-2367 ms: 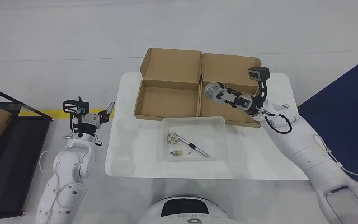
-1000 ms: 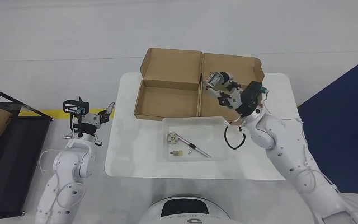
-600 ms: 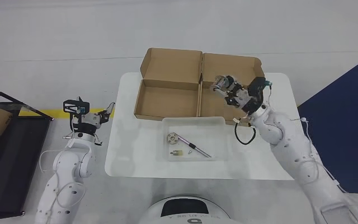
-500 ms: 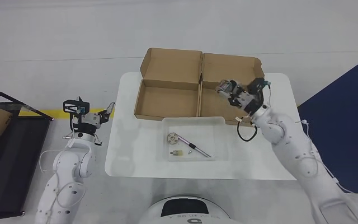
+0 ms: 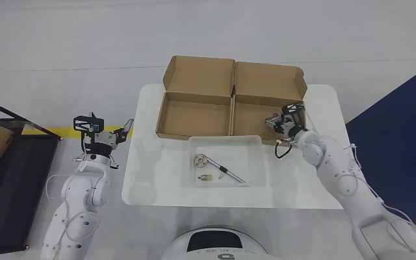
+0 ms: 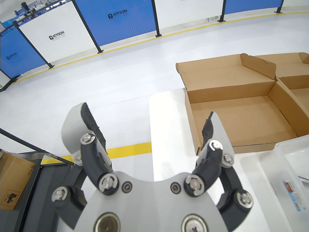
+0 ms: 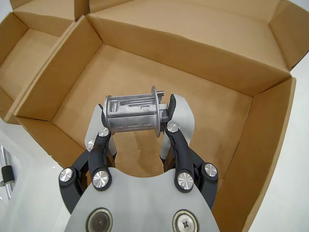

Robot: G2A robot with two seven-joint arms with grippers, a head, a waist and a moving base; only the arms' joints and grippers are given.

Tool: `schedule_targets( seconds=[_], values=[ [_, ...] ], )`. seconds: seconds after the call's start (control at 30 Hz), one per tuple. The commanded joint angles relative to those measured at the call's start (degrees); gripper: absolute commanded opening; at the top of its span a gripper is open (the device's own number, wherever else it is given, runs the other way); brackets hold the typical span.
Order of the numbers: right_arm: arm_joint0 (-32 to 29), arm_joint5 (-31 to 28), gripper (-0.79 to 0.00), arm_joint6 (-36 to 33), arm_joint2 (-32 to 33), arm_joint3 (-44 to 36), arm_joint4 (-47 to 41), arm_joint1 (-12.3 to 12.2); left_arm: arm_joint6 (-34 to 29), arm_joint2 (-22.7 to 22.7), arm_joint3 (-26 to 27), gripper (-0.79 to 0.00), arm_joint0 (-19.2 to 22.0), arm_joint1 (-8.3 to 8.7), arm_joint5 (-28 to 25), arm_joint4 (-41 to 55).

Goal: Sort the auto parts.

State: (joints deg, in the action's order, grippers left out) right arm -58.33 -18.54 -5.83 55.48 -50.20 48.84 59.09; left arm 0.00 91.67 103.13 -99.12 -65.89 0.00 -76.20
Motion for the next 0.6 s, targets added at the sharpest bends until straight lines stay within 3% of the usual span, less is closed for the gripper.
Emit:
schedule_targets(
  seconds=[0.0, 0.03, 0.07, 0.17, 0.2, 0.23, 0.57],
  values=[
    [0.44, 0.89, -0.61, -0.52, -0.49, 1.02, 0.55, 0.37, 0.0, 0.0, 0.0, 0.0, 0.0, 0.0, 0.0, 0.0],
    [0.65, 1.51, -0.597, -0.74, -0.68, 1.42, 0.87, 0.54, 0.0, 0.0, 0.0, 0.0, 0.0, 0.0, 0.0, 0.0],
    [0.8, 2.03, -0.505, -0.82, -0.78, 1.74, 1.02, 0.69, 0.0, 0.0, 0.0, 0.0, 0.0, 0.0, 0.0, 0.0],
    [0.94, 2.19, -0.4, -0.66, -0.67, 2.33, 1.04, 0.96, 0.0, 0.0, 0.0, 0.0, 0.0, 0.0, 0.0, 0.0],
    [0.95, 2.35, -0.256, -0.67, -0.53, 2.4, 1.16, 0.98, 0.0, 0.0, 0.0, 0.0, 0.0, 0.0, 0.0, 0.0],
    [0.87, 2.33, 0.0, -0.69, -0.31, 2.36, 1.05, 0.99, 0.0, 0.0, 0.0, 0.0, 0.0, 0.0, 0.0, 0.0],
    [-3.46, -2.99, 0.0, 3.58, 5.17, -4.19, 0.62, -0.72, 0.0, 0.0, 0.0, 0.0, 0.0, 0.0, 0.0, 0.0]
  ],
)
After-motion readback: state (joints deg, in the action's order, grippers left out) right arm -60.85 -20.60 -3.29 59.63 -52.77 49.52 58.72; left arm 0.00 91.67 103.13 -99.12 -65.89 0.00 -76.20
